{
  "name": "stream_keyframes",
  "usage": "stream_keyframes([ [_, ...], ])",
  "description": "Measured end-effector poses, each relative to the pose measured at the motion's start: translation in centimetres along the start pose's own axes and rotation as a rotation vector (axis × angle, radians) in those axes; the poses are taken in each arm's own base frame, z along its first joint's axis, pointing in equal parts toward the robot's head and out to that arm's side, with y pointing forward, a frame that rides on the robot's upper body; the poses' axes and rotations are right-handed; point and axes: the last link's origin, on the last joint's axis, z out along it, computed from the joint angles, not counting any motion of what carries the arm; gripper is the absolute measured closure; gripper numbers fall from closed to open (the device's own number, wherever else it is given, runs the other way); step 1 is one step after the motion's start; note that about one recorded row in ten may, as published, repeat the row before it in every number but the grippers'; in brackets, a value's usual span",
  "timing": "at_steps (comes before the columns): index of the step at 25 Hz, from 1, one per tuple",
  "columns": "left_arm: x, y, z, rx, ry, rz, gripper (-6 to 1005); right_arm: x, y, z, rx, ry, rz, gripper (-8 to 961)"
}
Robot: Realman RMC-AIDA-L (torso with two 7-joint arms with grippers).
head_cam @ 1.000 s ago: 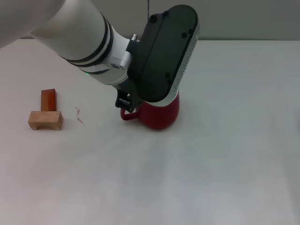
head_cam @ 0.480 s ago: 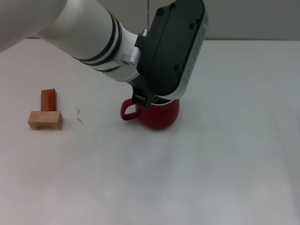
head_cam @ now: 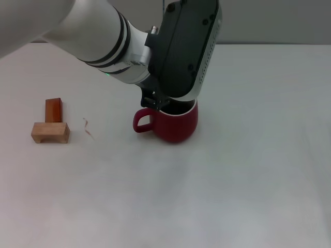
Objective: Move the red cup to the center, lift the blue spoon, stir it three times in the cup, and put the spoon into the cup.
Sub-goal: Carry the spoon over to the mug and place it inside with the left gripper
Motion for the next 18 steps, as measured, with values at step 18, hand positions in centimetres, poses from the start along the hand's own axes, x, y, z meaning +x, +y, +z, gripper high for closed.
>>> stream_keyframes([
  [18, -2.1, 0.9, -0.9, -0.055, -0.061, -0.053, 854, -0.1, 0.2, 0.1, -0.013, -0.003, -0.003, 234],
])
